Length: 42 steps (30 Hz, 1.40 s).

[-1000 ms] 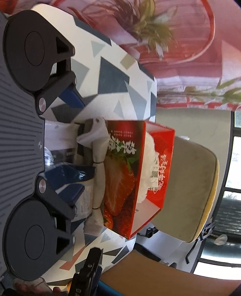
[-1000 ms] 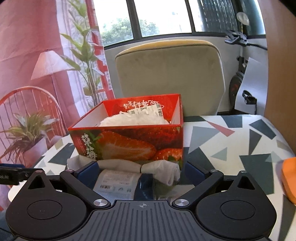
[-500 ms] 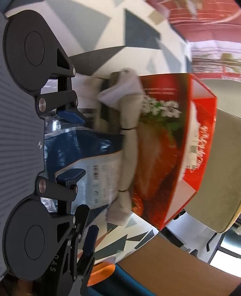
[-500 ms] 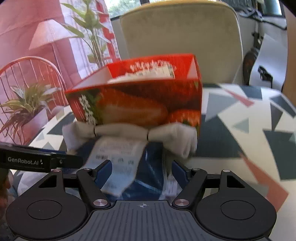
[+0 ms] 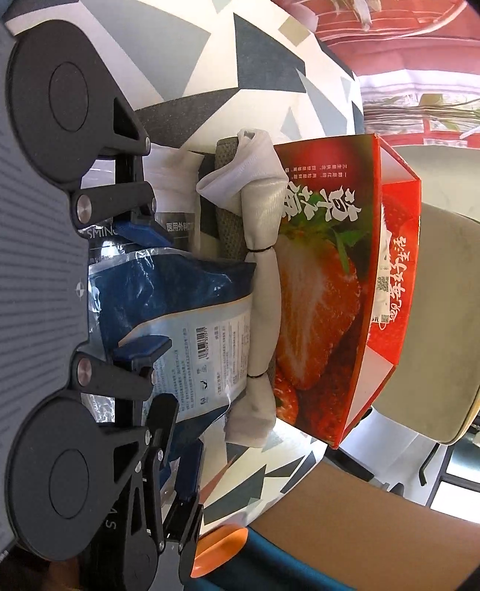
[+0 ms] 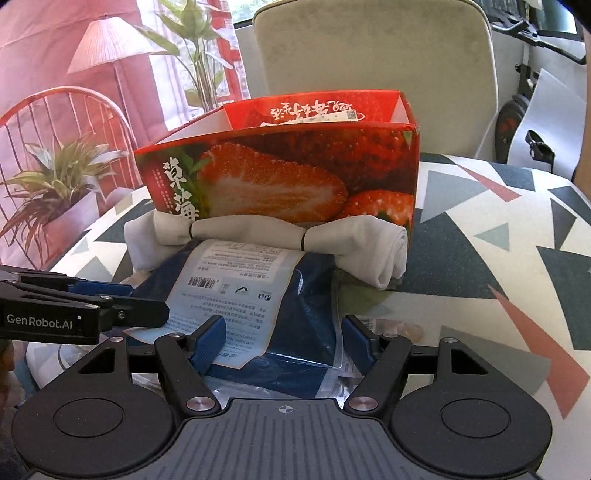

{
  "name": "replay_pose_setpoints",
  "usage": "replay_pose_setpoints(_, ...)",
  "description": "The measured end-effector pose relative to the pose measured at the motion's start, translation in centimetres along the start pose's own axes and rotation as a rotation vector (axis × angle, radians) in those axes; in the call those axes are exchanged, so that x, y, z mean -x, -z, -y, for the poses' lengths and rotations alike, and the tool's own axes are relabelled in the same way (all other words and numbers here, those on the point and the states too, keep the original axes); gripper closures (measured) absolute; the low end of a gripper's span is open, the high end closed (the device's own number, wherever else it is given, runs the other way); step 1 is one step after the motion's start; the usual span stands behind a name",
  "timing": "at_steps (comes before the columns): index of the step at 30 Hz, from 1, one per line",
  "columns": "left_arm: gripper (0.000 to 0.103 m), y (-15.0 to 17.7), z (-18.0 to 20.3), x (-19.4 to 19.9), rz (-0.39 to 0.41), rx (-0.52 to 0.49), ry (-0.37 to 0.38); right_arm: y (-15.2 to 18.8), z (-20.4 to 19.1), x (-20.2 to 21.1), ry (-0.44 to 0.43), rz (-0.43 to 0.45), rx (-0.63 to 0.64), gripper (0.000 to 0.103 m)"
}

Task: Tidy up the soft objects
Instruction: 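Close the left tool on the blue-and-white plastic packet, then lift the blue packet with the left tool over the red box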

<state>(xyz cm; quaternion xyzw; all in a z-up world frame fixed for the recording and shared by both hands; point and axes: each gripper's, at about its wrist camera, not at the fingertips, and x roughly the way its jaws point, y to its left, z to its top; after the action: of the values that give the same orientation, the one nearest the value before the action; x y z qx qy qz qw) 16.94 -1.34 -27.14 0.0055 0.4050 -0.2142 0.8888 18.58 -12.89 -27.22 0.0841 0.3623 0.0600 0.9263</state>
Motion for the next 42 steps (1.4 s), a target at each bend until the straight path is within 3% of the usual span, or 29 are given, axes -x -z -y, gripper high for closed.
replay_pose_setpoints(8,0.048,0.1,-0.2,-0.2,-0.001,0.001,0.005,0.0,0.2,-0.2,-0.004,-0.008,-0.008,0.036)
replay_pose_setpoints(15,0.048,-1.0,-2.2,-1.1,-0.024,0.094,0.033,-0.1,0.6,-0.5,-0.02,-0.018,-0.033,0.035)
replay_pose_setpoints(25,0.05,-2.3,-2.2,-2.9,-0.066,0.022,0.081,-1.2,1.3,-1.8,-0.059,-0.07,-0.045,0.033)
replay_pose_setpoints(28,0.055,-2.3,-2.2,-3.1,-0.07,0.023,0.092,-1.3,1.3,-2.0,-0.062,-0.078,-0.041,0.033)
replay_pose_setpoints(36,0.066,-2.5,-1.9,-2.4,-0.071,-0.007,0.098,-1.6,0.3,-1.3,-0.068,-0.074,0.023,0.053)
replay_pose_setpoints(42,0.066,-2.9,-1.9,-0.7,-0.053,-0.023,0.118,-2.0,-0.6,0.3,-0.074,-0.062,0.073,0.057)
